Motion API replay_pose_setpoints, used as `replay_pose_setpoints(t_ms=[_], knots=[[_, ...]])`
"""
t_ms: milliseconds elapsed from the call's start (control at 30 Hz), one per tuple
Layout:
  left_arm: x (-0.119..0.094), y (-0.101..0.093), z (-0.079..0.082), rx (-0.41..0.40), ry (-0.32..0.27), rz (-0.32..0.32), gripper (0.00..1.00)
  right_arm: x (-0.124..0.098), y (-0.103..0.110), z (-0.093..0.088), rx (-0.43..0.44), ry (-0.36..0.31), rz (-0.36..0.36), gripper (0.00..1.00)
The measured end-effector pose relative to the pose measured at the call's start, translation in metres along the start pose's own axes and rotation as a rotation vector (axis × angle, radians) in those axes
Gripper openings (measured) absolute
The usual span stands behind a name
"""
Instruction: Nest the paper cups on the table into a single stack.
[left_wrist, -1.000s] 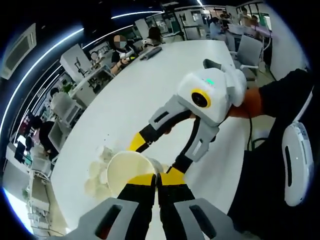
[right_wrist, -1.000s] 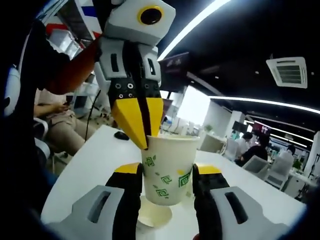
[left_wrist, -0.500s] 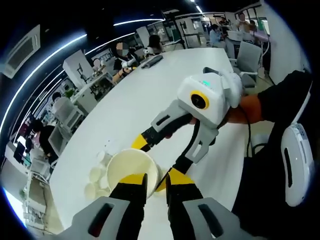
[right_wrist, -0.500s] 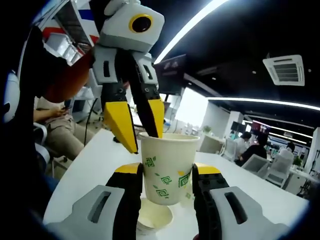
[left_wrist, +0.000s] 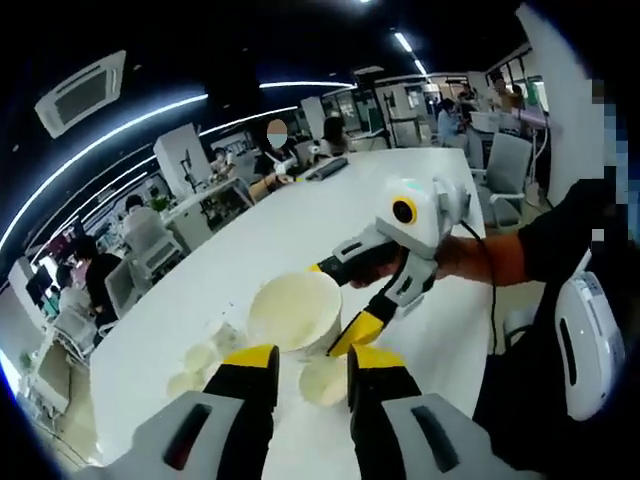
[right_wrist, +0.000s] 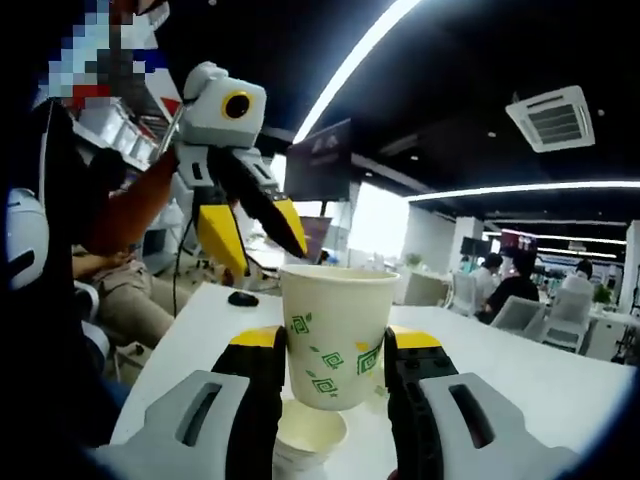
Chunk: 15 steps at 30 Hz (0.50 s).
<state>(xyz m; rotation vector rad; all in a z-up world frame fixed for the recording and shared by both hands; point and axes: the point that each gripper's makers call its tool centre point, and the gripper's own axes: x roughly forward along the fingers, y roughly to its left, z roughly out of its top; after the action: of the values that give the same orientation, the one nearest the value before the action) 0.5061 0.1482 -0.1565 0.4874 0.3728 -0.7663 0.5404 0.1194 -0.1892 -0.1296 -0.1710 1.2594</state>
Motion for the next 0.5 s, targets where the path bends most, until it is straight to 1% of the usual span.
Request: replay_pose_setpoints(t_ms=[100,233,400,433,500], knots=[[-0.002,0.004,-0.004,-0.024,-0.02,0.005,0.31,-0.003,-0.002,0.001,0.018,-0.005,0.002,0.41],[-0.002,0.005,-0.008,-0.07,-0.065,0.006,0.32,-0.007,-0.003,0.004,0.032,-0.014,0.006,0.41],[-0.002,0.004,-0.008,-0.129,-0.142,0.002,0.34,-0.01,0.0,0.009,0.07,-0.04,0.037,0.41],[-0.001,0.003,-0.005,-0.136,-0.18,-0.003,0.34,-0.01,0.003,0.01,0.079,-0.044,0.05,0.41],[-0.001,0.0,-0.005,-0.172,-0.213,-0.023,0.34,-0.01,0.005,0.011,0.09,-0.049,0.063,0.41]])
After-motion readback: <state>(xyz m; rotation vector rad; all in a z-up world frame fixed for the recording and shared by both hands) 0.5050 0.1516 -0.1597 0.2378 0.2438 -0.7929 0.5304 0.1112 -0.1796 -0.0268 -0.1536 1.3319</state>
